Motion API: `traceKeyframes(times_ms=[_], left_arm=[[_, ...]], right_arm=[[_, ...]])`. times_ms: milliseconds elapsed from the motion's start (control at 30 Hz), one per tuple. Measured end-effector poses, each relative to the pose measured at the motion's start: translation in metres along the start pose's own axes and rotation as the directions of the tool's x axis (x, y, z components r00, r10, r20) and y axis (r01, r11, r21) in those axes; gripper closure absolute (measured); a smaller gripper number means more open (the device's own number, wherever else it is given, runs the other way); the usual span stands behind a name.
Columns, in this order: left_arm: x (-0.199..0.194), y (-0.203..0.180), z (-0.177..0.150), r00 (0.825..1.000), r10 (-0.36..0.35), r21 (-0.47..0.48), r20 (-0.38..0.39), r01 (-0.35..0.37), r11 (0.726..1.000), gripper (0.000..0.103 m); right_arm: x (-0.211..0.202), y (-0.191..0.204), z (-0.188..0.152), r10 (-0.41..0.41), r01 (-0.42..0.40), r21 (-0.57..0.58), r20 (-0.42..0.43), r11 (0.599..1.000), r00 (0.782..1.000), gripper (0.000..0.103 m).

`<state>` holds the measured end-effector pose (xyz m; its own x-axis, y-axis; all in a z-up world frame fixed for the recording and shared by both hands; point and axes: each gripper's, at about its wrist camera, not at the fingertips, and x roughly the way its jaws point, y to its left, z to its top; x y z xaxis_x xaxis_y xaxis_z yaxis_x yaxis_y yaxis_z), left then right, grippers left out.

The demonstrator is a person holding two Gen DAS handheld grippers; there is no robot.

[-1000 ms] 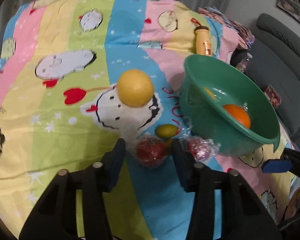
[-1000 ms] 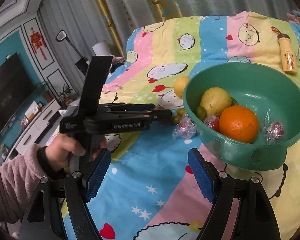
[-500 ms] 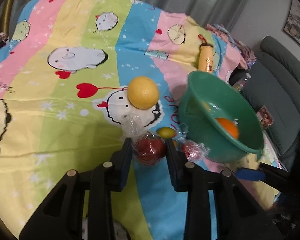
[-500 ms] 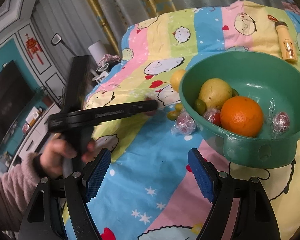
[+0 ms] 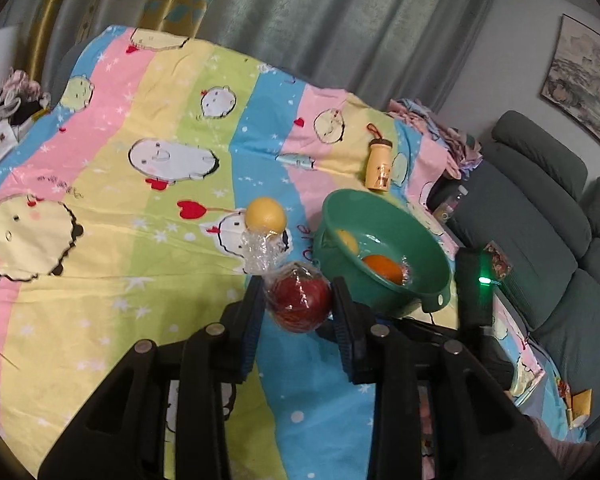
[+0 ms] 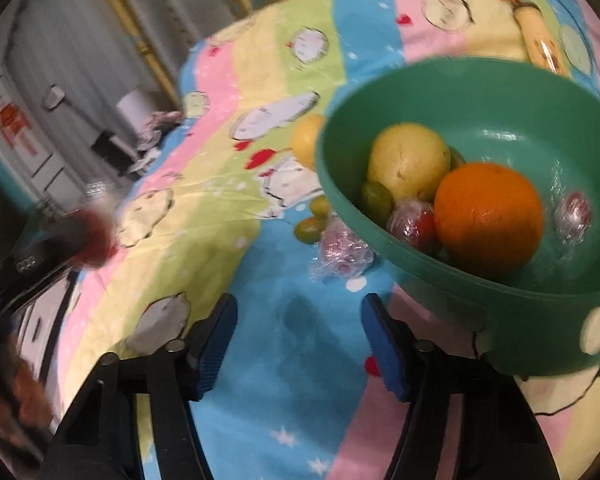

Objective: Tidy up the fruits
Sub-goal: 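Close the left gripper on the plastic-wrapped red apple and lift it, then close the right gripper on a wrapped pink fruit while the left gripper holds the apple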

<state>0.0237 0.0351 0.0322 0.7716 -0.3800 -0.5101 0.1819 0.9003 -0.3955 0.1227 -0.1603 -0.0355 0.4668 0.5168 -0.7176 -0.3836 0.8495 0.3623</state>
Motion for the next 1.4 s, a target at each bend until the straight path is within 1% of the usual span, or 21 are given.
traceKeyframes(times_ms=[67,133,200,267,300,367,467,500,533,567,600,667,767,867,967,1000,1133,1267,1400], left_arm=[[-0.004,0.003,0.001,1.000,-0.007,-0.009,0.005,0.007,1.000,0.070],[-0.007,0.010,0.002,1.000,-0.026,-0.038,0.009,0.026,0.999,0.070],[-0.010,0.014,0.003,1.000,-0.016,-0.042,0.015,0.017,0.999,0.070],[-0.014,0.017,0.004,1.000,-0.013,-0.046,0.024,0.015,0.999,0.070],[-0.016,0.020,0.004,0.999,-0.026,-0.057,0.028,0.028,0.998,0.070],[-0.019,0.024,0.005,0.999,-0.022,-0.065,0.035,0.025,0.998,0.070],[-0.023,0.031,0.005,0.999,-0.029,-0.083,0.041,0.032,0.996,0.070],[-0.025,0.033,0.005,0.999,-0.030,-0.091,0.043,0.034,0.995,0.070],[-0.026,0.034,0.005,0.999,-0.029,-0.094,0.045,0.033,0.995,0.070],[-0.027,0.035,0.005,0.998,-0.027,-0.095,0.048,0.032,0.995,0.070],[-0.029,0.036,0.005,0.998,-0.027,-0.098,0.050,0.032,0.995,0.070],[-0.030,0.036,0.005,0.998,-0.027,-0.099,0.054,0.032,0.995,0.070],[-0.029,0.035,0.006,0.998,-0.020,-0.093,0.053,0.025,0.995,0.070],[-0.027,0.034,0.006,0.999,-0.022,-0.086,0.047,0.026,0.996,0.070],[-0.025,0.032,0.006,0.999,-0.021,-0.078,0.039,0.024,0.997,0.070],[-0.024,0.031,0.005,0.999,-0.020,-0.075,0.036,0.023,0.997,0.070],[-0.020,0.026,0.004,1.000,-0.011,-0.058,0.024,0.013,0.998,0.070],[-0.015,0.023,0.003,1.000,0.015,-0.047,0.006,-0.015,0.999,0.070],[-0.007,0.021,0.001,0.998,0.055,-0.043,-0.019,-0.056,0.998,0.070]], right_arm=[[0.005,0.004,0.005,-0.070,0.070,0.008,0.006,0.997,0.998,0.043],[0.011,0.007,0.008,-0.108,0.107,0.038,0.001,0.993,0.994,0.044],[0.019,0.011,0.010,-0.169,0.168,0.071,0.004,0.983,0.986,0.044],[0.024,0.015,0.012,-0.208,0.206,0.095,0.017,0.974,0.978,0.044],[0.026,0.016,0.014,-0.220,0.216,0.107,0.022,0.971,0.975,0.044],[0.028,0.014,0.017,-0.224,0.216,0.147,0.037,0.965,0.974,0.045],[0.031,0.010,0.019,-0.238,0.226,0.181,0.049,0.957,0.970,0.051],[0.031,0.008,0.019,-0.239,0.225,0.193,0.052,0.955,0.970,0.056],[0.030,0.005,0.017,-0.240,0.224,0.205,0.053,0.953,0.969,0.060],[0.028,0.002,0.017,-0.237,0.220,0.216,0.054,0.951,0.970,0.066],[0.027,-0.001,0.016,-0.229,0.212,0.226,0.056,0.951,0.972,0.070],[0.026,-0.003,0.015,-0.211,0.193,0.231,0.055,0.954,0.976,0.071],[0.024,-0.003,0.015,-0.189,0.174,0.216,0.051,0.961,0.981,0.071],[0.016,-0.004,0.009,-0.108,0.091,0.234,0.059,0.968,0.992,0.071],[0.005,0.003,0.002,-0.044,0.030,0.208,0.062,0.978,0.997,0.071],[0.000,0.006,-0.001,-0.019,0.005,0.196,0.069,0.981,0.997,0.071],[-0.021,0.019,-0.005,0.042,-0.055,0.153,0.087,0.987,0.995,0.071],[-0.042,0.031,-0.008,0.076,-0.086,0.086,0.108,0.993,0.991,0.071],[-0.059,0.035,-0.009,0.098,-0.105,0.044,0.130,0.993,0.987,0.071]])
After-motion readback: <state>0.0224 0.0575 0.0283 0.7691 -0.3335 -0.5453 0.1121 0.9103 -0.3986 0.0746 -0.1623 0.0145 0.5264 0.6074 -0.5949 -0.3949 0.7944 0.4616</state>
